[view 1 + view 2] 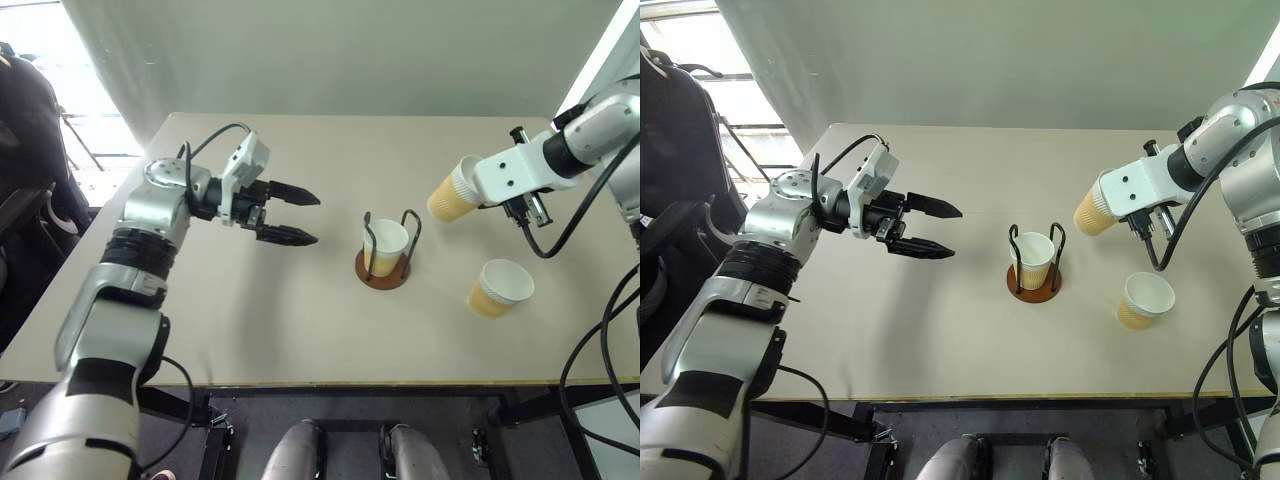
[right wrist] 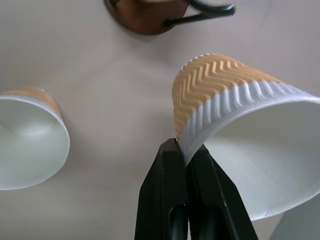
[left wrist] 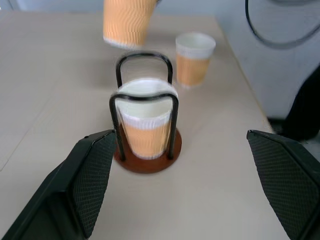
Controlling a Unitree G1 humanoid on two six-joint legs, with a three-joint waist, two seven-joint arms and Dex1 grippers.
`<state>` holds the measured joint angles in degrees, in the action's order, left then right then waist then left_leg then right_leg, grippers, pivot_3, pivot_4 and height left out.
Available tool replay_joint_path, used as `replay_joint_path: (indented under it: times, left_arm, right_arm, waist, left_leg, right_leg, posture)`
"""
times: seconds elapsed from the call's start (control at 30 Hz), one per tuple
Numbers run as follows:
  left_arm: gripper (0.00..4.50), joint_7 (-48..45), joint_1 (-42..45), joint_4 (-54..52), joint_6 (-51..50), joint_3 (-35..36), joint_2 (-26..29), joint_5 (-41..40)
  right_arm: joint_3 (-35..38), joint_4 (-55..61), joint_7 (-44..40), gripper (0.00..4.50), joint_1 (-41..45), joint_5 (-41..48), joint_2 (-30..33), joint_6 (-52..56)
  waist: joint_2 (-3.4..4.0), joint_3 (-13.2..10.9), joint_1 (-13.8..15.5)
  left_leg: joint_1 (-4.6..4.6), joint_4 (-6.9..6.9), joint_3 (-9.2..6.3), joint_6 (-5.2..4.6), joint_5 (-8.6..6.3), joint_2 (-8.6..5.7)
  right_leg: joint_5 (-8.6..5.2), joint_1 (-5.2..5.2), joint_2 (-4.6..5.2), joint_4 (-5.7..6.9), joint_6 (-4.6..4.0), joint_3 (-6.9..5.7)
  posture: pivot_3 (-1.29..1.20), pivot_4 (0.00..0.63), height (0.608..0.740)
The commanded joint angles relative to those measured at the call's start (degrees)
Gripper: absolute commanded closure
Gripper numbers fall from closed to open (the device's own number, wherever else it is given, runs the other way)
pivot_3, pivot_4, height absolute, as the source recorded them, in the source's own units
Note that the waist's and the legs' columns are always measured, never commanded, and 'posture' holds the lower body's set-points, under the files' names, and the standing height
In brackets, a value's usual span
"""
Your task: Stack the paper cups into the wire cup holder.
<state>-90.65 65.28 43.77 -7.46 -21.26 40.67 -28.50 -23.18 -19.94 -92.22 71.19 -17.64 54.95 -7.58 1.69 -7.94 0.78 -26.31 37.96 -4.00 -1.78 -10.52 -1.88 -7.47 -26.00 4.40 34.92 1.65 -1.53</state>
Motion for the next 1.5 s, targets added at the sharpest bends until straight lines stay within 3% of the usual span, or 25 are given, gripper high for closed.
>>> replay_joint_path:
  times: [0.03,0.23,0.7,1.5]
  left_arm:
    - [0.00,-1.85,2.60,0.25,3.55,-3.11,1.69,-2.05]
    - [0.00,-1.85,3.52,5.72,7.72,-6.13,1.25,-2.45]
    - [0.00,-1.85,5.29,6.36,10.14,-9.46,2.50,-4.05]
    - [0.00,-1.85,4.48,4.72,9.46,-10.54,4.25,-5.59]
  right_arm:
    - [0.29,1.79,-0.28,4.48,3.97,1.27,0.35,1.08]
    - [-1.14,2.33,-0.28,4.48,8.76,2.28,-3.27,3.11]
    - [-5.47,11.61,-0.28,4.48,6.43,8.96,-4.47,10.60]
    - [-6.70,11.93,-0.27,4.48,3.33,7.34,-4.54,5.75]
  waist:
    - [0.00,0.00,0.00]
    - [0.00,0.00,-0.09]
    - [0.00,0.00,0.07]
    - [0.00,0.00,-0.01]
  left_leg:
    - [0.00,0.00,0.00,0.00,0.00,0.00]
    - [-0.05,0.00,-0.04,0.04,0.02,-0.03]
    - [-0.19,-0.04,-0.11,0.01,-0.03,-0.02]
    - [-0.16,-0.03,-0.14,0.01,0.01,-0.02]
  right_leg:
    - [0.00,0.00,-0.01,0.00,0.00,0.00]
    - [-0.02,-0.02,-0.01,0.01,-0.01,0.03]
    - [-0.22,-0.06,-0.07,-0.03,0.08,0.01]
    - [-0.23,-0.06,-0.08,0.01,0.05,0.02]
  posture:
    - [0.00,0.150,0.740]
    - [0.00,0.150,0.740]
    - [0.00,0.150,0.740]
    - [0.00,0.150,0.740]
